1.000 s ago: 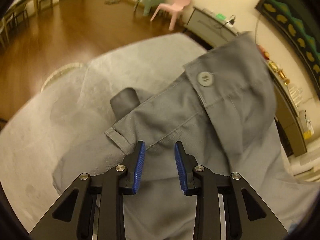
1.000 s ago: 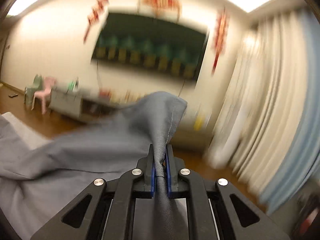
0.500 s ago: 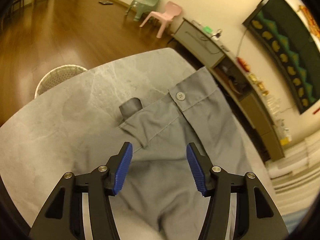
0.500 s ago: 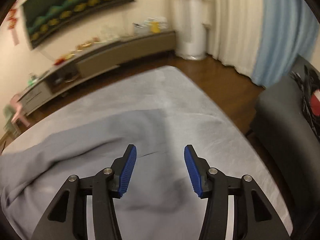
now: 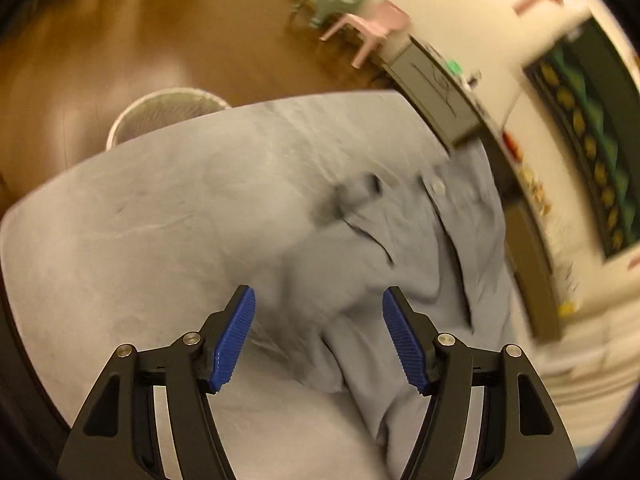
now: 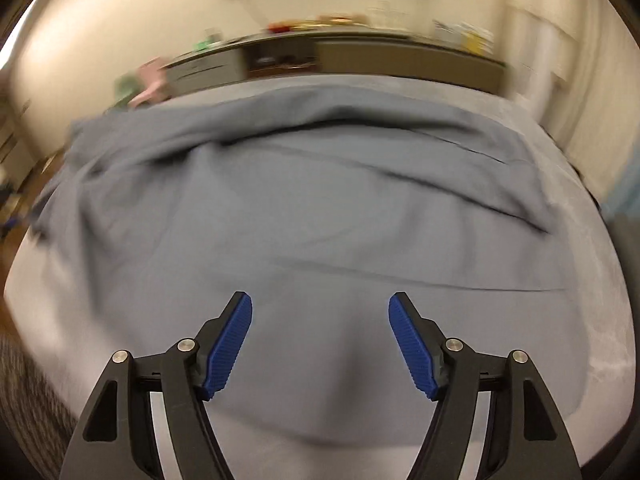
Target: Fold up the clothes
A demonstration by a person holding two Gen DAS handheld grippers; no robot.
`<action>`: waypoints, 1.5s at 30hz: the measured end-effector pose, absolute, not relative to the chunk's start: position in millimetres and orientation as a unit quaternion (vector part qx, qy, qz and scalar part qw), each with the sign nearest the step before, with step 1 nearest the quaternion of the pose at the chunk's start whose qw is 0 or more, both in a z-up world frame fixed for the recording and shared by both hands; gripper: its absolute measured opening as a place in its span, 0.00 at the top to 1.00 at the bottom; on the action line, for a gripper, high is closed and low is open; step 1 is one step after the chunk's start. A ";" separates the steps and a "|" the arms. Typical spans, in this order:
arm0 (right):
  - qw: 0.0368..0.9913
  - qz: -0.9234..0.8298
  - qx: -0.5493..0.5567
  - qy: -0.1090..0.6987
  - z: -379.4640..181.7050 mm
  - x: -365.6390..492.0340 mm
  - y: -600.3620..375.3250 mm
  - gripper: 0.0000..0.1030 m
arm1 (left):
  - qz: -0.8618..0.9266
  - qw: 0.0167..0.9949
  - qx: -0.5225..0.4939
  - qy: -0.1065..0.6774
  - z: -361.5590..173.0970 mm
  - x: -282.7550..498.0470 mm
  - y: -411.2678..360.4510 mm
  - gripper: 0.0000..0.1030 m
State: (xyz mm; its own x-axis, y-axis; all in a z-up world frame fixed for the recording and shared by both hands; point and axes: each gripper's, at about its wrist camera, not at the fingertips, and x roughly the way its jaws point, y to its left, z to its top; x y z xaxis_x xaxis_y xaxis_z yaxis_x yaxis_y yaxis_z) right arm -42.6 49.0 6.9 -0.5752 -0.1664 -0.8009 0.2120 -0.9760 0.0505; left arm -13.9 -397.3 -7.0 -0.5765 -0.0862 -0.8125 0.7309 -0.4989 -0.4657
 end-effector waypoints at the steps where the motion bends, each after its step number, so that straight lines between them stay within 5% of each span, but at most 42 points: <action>1: 0.138 -0.883 0.445 0.049 5.4 -37.2 26.3 0.29 | -0.773 0.266 0.374 0.438 -10.2 -8.0 -400.9 0.33; 9: 0.288 -0.831 0.399 0.259 -26.0 -29.6 -160.5 0.27 | -0.775 0.225 0.382 0.451 -27.9 -0.7 -391.7 0.30; 10: 0.286 -0.831 0.399 0.260 -23.9 -40.7 -164.6 0.38 | -0.776 0.222 0.400 0.435 -31.3 -12.5 -389.2 0.30; 11: 0.285 -0.832 0.399 0.261 -21.6 -52.0 -168.3 0.78 | -0.777 0.220 0.415 0.419 -35.2 -27.3 -387.3 0.32; 12: 0.283 -0.832 0.400 0.261 -19.3 -63.3 -172.1 0.96 | -0.782 0.215 0.422 0.404 -36.2 -45.2 -387.8 0.45; 13: 0.281 -0.832 0.400 0.261 -17.1 -74.6 -175.8 0.97 | -0.794 0.200 0.420 0.392 -32.0 -60.7 -390.4 0.97; 15: 0.278 -0.833 0.400 0.262 -12.5 -97.2 -183.2 0.99 | -0.834 0.146 0.375 0.377 -0.8 -92.8 -395.0 0.94; 20: 0.258 -0.911 0.303 0.113 124.6 -106.5 -96.6 0.99 | -0.942 -0.029 0.135 0.307 152.4 -81.0 -380.4 0.94; 22: 0.279 -0.908 0.289 0.118 140.7 -80.7 -88.8 0.99 | -0.946 -0.048 0.094 0.307 159.3 -55.3 -385.0 0.87; 23: 0.289 -0.907 0.282 0.121 148.5 -67.8 -85.2 0.99 | -0.938 -0.030 0.104 0.330 139.9 -45.3 -396.2 0.81; 25: 0.310 -0.894 0.287 0.151 133.2 -44.7 -92.2 0.99 | -0.896 0.061 0.187 0.399 79.1 -34.0 -425.0 0.35; 30: 0.350 -0.840 0.372 0.182 15.1 -29.3 -150.9 0.98 | -0.755 0.266 0.359 0.481 -20.5 2.8 -450.3 0.45; 32: 0.342 -0.822 0.412 0.194 -24.3 -29.5 -157.8 0.82 | -0.761 0.273 0.351 0.473 -13.4 20.5 -433.1 0.42; 35: 0.329 -0.811 0.446 0.185 -40.1 -30.6 -136.2 0.69 | -0.777 0.288 0.330 0.452 3.2 38.0 -397.3 0.35; 40: 0.310 -0.826 0.469 0.038 -2.4 -38.2 -56.0 0.44 | -0.801 0.295 0.323 0.410 12.2 33.3 -342.8 0.31; 45: 0.107 -0.864 0.465 -0.159 25.6 -37.9 102.9 0.39 | -0.818 0.210 0.363 0.394 7.6 -1.9 -304.4 0.31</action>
State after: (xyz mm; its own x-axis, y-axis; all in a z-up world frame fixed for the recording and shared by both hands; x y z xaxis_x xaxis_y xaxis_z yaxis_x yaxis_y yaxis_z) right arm -37.9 102.9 25.6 -0.5441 -0.3336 -0.7699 0.0374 -0.9263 0.3750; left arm -1.9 -304.4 7.6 -0.6482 -0.0578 -0.7593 0.6300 -0.6007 -0.4921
